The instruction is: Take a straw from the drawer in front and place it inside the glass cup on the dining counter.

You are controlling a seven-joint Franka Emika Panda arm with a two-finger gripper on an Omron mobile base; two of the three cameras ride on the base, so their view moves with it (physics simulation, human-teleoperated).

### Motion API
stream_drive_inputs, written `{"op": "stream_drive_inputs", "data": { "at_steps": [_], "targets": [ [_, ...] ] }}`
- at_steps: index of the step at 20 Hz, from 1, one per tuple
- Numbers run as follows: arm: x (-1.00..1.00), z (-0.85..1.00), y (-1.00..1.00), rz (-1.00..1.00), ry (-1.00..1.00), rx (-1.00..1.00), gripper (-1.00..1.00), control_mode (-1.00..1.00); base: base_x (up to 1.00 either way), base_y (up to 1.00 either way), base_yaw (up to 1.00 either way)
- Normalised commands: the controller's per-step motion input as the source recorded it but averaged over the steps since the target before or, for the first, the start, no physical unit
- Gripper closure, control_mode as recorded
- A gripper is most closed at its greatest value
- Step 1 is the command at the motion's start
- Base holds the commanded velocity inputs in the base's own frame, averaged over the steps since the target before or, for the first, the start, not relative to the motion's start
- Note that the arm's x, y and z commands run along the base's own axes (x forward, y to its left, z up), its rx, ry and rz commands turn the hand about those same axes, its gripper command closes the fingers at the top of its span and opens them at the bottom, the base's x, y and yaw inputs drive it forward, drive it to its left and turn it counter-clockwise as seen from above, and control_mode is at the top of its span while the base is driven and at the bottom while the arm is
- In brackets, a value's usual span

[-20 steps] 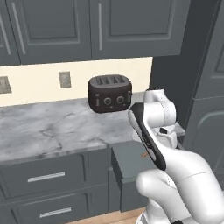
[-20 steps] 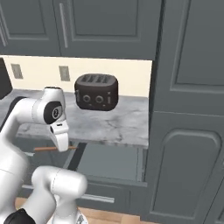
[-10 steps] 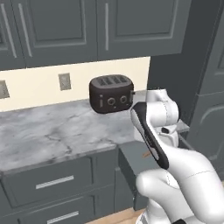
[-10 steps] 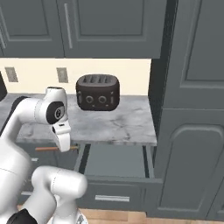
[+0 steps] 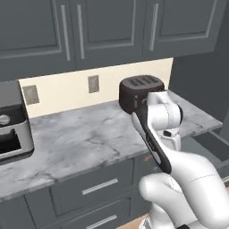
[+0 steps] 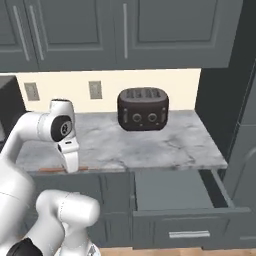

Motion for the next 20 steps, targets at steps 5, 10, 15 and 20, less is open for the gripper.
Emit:
{"op": "stream_drive_inputs", "data": {
  "at_steps": [5, 10, 15, 20],
  "targets": [
    [0.00, 0.00, 0.00, 0.00, 0.00, 0.00, 1.00, 1.00, -0.74, 0.32, -0.70],
    [0.00, 0.00, 0.00, 0.00, 0.00, 0.00, 1.00, 1.00, -0.69, 0.09, -0.85],
    [0.00, 0.00, 0.00, 0.00, 0.00, 0.00, 1.00, 1.00, -0.61, 0.00, -0.84],
    [0.00, 0.00, 0.00, 0.00, 0.00, 0.00, 1.00, 1.00, -0.59, 0.00, -0.79]
  ]
}}
